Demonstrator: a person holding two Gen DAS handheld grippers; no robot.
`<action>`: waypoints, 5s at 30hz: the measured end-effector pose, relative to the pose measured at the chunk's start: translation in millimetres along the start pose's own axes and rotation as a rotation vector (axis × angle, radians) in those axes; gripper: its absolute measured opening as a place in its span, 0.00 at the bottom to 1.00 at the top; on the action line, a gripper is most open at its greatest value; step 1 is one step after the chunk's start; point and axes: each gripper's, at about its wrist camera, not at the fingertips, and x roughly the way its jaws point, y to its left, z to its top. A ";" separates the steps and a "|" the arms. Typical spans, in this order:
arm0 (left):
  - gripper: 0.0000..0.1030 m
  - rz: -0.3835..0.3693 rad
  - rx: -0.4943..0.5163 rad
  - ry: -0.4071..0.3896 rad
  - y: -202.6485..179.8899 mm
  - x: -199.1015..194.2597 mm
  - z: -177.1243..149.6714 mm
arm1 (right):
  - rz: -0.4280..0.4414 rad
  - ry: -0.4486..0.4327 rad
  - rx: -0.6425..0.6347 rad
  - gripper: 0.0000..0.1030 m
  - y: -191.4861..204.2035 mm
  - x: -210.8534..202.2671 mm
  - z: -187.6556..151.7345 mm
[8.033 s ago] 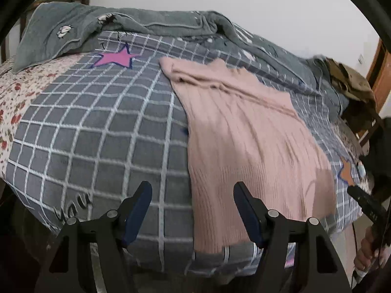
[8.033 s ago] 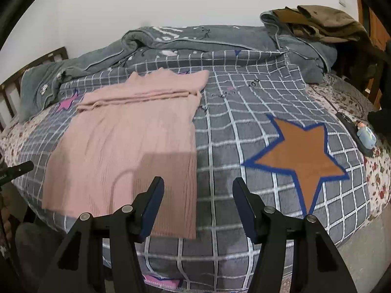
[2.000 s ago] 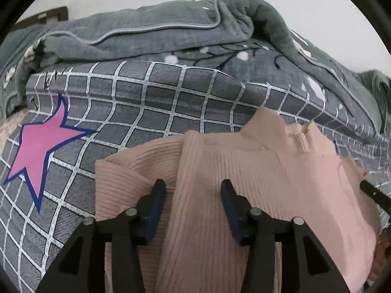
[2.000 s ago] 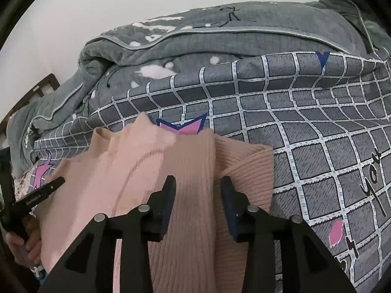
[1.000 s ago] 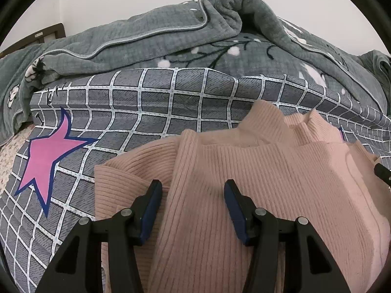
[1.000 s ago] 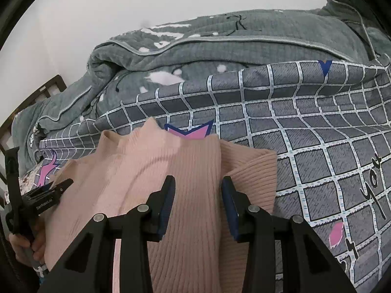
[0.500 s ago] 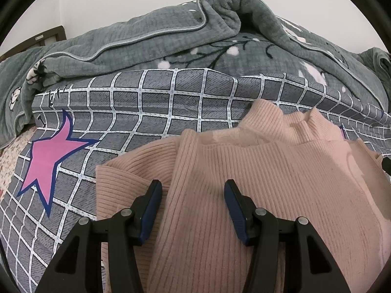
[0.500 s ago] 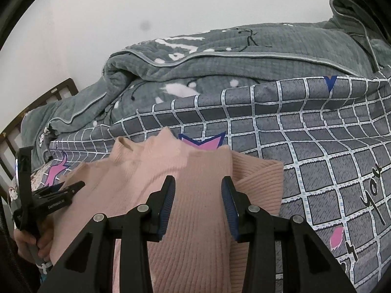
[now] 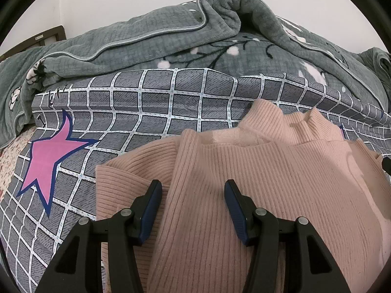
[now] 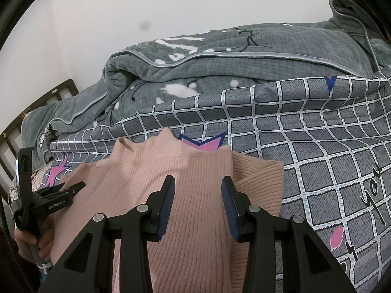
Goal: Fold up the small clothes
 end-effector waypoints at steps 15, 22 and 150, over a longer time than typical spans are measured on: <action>0.50 0.000 0.002 -0.002 0.4 0.1 0.3 | -0.006 -0.015 0.000 0.39 -0.2 -4.0 1.6; 0.52 0.004 0.006 -0.001 -1.0 -0.3 0.0 | -0.008 -0.046 0.006 0.39 -0.3 -10.4 2.6; 0.57 -0.275 -0.265 0.037 77.1 -141.3 -139.9 | -0.250 0.056 -0.177 0.46 160.9 -134.6 -168.0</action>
